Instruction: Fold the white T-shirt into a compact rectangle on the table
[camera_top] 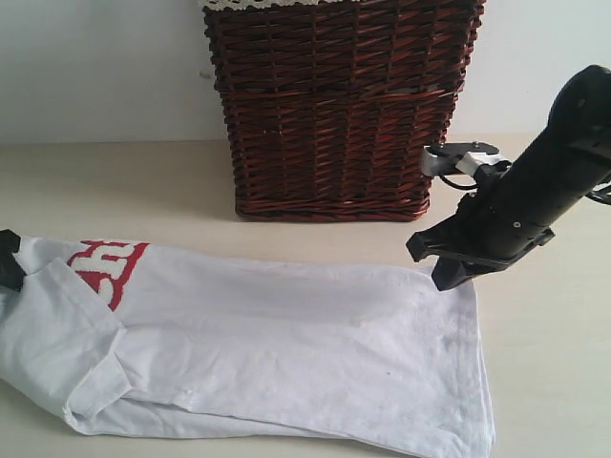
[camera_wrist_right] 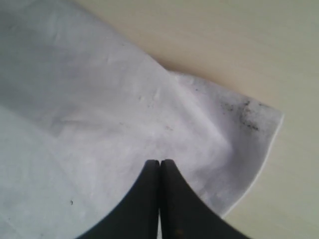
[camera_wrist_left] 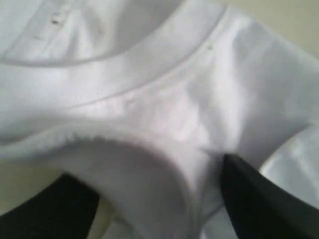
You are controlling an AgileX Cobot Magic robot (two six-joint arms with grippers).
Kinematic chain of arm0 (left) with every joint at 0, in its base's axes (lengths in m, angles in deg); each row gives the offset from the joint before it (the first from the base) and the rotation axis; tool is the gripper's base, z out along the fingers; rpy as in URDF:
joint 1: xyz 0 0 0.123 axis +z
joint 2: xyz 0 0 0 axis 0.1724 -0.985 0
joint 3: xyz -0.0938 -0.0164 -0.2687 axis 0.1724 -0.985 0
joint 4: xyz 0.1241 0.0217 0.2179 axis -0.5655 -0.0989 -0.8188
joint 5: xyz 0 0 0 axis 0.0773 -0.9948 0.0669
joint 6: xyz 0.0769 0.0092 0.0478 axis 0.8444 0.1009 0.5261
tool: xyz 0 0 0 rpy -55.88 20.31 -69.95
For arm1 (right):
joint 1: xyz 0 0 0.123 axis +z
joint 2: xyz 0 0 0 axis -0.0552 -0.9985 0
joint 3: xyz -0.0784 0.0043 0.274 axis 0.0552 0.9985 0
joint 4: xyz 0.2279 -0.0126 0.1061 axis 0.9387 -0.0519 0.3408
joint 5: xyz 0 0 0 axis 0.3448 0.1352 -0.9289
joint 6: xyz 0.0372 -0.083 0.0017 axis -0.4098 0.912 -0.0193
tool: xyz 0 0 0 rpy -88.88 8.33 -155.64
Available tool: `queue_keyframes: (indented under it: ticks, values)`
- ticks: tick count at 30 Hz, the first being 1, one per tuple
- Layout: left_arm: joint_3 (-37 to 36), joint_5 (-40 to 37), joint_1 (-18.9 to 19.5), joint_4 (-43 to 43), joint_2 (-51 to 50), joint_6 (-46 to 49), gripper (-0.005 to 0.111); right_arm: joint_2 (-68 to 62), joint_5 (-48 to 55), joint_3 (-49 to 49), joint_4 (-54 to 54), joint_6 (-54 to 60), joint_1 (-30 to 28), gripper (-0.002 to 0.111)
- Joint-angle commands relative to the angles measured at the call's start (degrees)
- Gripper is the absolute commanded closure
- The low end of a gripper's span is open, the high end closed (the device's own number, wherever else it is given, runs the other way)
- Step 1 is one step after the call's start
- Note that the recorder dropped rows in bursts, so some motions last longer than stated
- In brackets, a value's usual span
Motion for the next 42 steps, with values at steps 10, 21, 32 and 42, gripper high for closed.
queue_keyframes:
  ticks: [10, 21, 32, 42]
  values:
    - [1.16, -10.41, -4.14, 2.29, -3.84, 4.34, 0.074, 9.73, 11.87, -6.69, 3.5, 2.89, -0.19, 0.108]
    - [1.16, -14.91, -4.27, -12.11, 0.02, -11.9, 0.107, 24.87, 13.44, -6.84, 9.52, 5.75, -0.19, 0.108]
    - [5.82, -23.62, -7.26, -16.02, 16.38, -19.52, 0.107, 26.48, 15.16, -6.84, 13.93, 7.87, -0.19, 0.108]
    - [15.76, -22.3, -29.36, -13.28, 21.23, -32.13, 0.107, 26.61, 18.4, -6.84, 16.52, 9.18, -0.19, 0.108]
